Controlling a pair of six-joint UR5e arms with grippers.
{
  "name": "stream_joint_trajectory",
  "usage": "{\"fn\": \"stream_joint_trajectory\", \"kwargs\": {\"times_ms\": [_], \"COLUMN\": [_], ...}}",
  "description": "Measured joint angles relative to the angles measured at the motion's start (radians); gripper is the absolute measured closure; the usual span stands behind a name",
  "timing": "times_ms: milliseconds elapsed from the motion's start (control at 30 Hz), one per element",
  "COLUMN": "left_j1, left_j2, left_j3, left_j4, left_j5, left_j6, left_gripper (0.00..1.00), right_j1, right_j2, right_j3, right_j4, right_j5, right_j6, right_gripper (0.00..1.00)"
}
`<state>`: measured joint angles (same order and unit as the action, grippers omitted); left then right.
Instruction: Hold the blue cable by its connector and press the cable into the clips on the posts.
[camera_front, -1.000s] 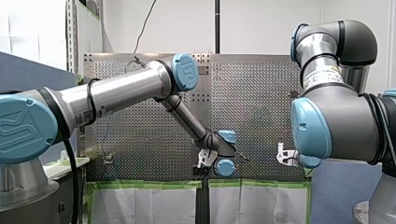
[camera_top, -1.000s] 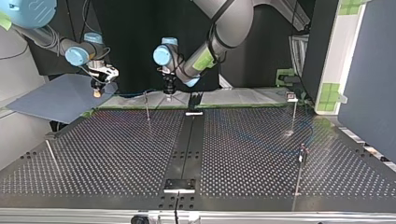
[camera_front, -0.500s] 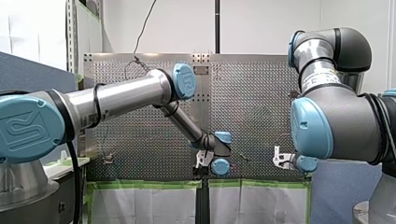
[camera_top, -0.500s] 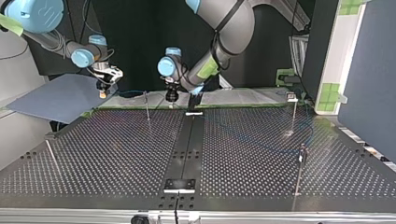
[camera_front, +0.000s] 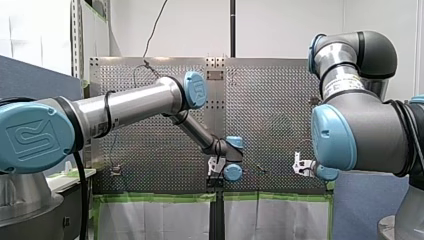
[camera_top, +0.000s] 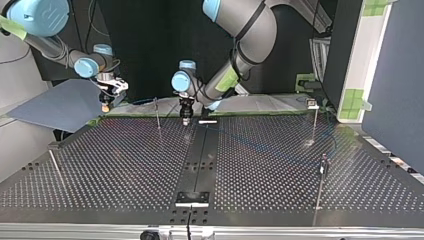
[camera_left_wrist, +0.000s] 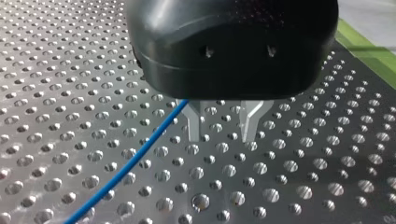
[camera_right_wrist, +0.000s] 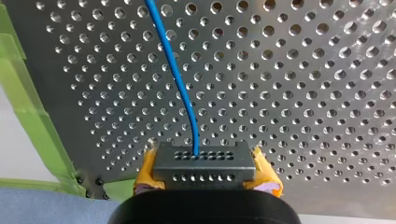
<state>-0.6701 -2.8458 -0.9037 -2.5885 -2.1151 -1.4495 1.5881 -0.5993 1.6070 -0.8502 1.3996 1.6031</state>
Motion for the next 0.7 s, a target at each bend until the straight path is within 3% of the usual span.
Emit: {"fn": "stream_joint_trajectory", "kwargs": {"times_ms": [300, 700], "left_j1": [0.012, 0.019], "left_j2": [0.0, 0.0], "left_j3": [0.015, 0.027], "left_j4": [-0.013, -0.017], "left_j5": [0.011, -0.019], "left_j6": [0.001, 0.016], "left_gripper": [0.57, 0.54], "right_j1": [0.004, 0.009], "right_j2": [0.046, 0.092], "right_j3": [-0.074, -0.183], "right_j4": [0.033, 0.1], "right_j5": [-0.002, -0.012], "right_j6": [0.002, 0.002], "right_gripper": [1.0, 1.0]}}
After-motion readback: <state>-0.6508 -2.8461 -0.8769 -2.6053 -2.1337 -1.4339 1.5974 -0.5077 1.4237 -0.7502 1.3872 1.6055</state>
